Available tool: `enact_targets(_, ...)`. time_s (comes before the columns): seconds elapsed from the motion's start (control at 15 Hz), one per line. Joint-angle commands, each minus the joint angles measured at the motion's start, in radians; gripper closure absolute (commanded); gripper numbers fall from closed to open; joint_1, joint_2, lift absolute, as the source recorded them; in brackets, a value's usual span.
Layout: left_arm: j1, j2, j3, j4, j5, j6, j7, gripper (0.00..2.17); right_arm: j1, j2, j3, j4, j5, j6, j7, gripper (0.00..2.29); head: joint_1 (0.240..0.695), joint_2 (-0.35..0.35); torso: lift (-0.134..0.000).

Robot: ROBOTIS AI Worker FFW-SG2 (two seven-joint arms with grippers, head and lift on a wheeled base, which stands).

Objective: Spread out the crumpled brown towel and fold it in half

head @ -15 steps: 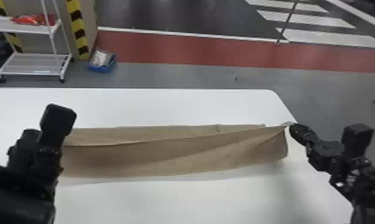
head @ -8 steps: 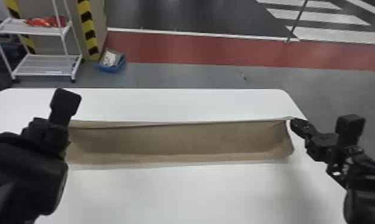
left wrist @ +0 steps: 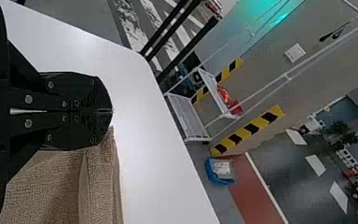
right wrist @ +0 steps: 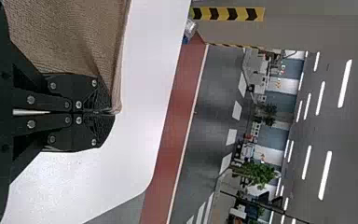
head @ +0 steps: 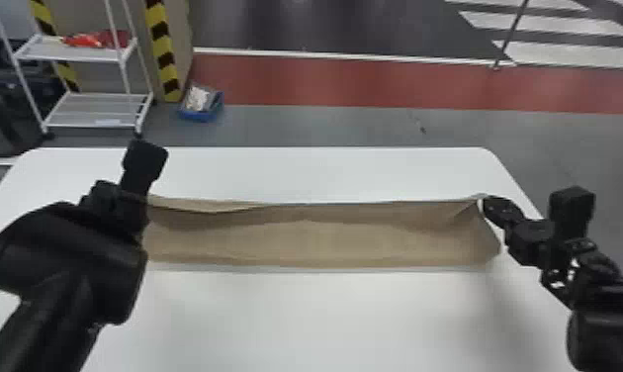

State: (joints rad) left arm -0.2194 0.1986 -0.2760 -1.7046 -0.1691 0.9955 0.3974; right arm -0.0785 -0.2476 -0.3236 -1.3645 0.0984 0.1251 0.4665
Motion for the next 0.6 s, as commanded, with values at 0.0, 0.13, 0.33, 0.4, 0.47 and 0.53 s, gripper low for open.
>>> enact_targets(0.0, -0.024, -0.007, -0.012, 0.046, -0.001, -0.033, 0.0, 1.28, -0.02, -0.001, 0.014, 0.028, 0.026, 0.0, -0.008, 1.64, 0.695, -0.107, -0.123)
enact_targets(0.13, -0.034, -0.007, -0.019, 0.08, -0.006, -0.06, -0.009, 0.51, -0.027, -0.001, 0.024, 0.047, 0.037, -0.009, -0.029, 1.15, 0.695, -0.109, -0.123)
enact_targets(0.33, -0.049, -0.013, -0.045, 0.151, -0.038, -0.091, -0.009, 0.03, -0.029, -0.002, 0.044, 0.059, 0.046, -0.012, -0.058, 0.08, 0.695, -0.113, -0.123)
enact_targets(0.4, -0.046, -0.013, -0.045, 0.157, -0.046, -0.106, -0.002, 0.04, -0.023, -0.001, 0.043, 0.059, 0.046, -0.025, -0.065, 0.05, 0.695, -0.113, -0.123)
enact_targets(0.47, -0.037, -0.011, -0.043, 0.154, -0.047, -0.113, 0.009, 0.04, -0.01, -0.001, 0.038, 0.051, 0.037, -0.04, -0.065, 0.05, 0.695, -0.113, -0.123)
enact_targets(0.53, -0.017, -0.01, -0.034, 0.148, -0.047, -0.125, 0.018, 0.04, 0.009, 0.001, 0.035, 0.033, 0.029, -0.052, -0.065, 0.05, 0.695, -0.112, -0.123)
